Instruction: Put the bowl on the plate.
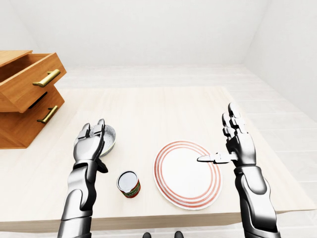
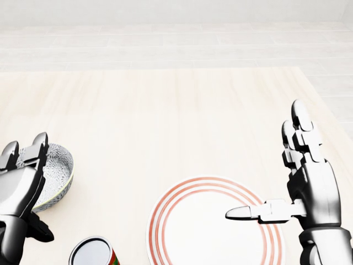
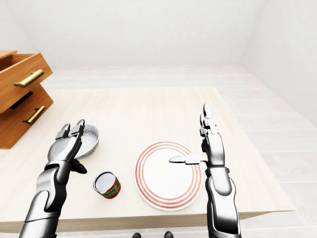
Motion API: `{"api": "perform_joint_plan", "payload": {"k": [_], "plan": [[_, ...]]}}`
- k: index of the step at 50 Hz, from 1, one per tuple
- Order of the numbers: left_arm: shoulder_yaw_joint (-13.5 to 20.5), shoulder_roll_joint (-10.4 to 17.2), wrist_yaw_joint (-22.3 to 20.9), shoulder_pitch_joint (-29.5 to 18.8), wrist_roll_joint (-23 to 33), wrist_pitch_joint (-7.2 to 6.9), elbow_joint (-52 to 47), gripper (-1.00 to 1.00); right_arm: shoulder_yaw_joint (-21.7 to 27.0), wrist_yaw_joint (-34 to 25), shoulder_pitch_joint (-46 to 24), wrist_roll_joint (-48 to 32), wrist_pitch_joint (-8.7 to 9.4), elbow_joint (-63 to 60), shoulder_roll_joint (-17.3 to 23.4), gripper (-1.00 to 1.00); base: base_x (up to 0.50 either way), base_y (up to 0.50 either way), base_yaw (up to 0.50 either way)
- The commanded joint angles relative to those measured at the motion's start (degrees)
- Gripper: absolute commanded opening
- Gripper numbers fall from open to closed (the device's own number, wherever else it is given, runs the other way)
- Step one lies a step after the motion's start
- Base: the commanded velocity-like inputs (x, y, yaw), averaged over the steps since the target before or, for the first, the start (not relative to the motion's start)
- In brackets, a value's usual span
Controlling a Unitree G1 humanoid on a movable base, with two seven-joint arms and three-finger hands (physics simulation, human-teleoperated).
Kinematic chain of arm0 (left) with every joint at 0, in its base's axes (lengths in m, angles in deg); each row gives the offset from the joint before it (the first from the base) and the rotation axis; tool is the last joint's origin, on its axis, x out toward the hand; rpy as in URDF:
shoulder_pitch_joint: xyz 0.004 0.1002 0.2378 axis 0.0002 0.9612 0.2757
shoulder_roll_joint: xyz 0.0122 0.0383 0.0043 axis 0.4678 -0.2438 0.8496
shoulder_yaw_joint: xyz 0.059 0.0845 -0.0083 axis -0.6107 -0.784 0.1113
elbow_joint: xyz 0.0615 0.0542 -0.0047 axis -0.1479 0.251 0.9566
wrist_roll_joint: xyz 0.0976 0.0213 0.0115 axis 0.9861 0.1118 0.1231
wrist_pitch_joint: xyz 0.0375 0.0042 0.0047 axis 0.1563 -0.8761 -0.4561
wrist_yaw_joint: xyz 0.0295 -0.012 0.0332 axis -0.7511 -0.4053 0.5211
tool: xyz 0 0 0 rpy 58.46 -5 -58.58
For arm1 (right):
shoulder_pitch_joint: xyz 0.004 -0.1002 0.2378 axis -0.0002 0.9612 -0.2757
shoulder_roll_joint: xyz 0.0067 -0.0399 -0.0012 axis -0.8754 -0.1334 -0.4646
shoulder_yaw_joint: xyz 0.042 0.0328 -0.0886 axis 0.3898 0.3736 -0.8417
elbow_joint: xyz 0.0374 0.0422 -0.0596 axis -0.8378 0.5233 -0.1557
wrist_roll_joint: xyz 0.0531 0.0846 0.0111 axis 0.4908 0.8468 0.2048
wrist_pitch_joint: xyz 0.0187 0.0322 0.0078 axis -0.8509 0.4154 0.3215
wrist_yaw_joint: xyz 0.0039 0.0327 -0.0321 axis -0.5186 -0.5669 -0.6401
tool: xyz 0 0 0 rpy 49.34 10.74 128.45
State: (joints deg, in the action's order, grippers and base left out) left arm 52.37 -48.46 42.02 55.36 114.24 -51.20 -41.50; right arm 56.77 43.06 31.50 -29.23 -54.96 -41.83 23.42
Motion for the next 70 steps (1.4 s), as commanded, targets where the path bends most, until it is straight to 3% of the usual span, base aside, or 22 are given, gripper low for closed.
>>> {"api": "perform_joint_plan", "payload": {"k": [1, 34, 70], "plan": [[0.00, 0.27, 1.47, 0.14, -0.67, 0.00, 1.62, 1.00, 0.07, 0.18, -0.10, 0.23, 0.00, 0.30, 0.02, 1.00, 0.00, 0.00, 0.00], [-1.24, 0.73, 6.96, -0.49, -2.01, 0.00, 9.60, 1.00, -0.33, 0.29, 0.15, -0.29, 0.00, 0.11, -0.17, 1.00, 0.00, 0.00, 0.00], [-3.76, 2.24, 14.49, -5.44, -4.21, 0.00, 24.17, 1.00, -0.30, 0.46, -0.38, 0.02, 0.00, 2.40, 0.11, 1.00, 0.00, 0.00, 0.00]]}}
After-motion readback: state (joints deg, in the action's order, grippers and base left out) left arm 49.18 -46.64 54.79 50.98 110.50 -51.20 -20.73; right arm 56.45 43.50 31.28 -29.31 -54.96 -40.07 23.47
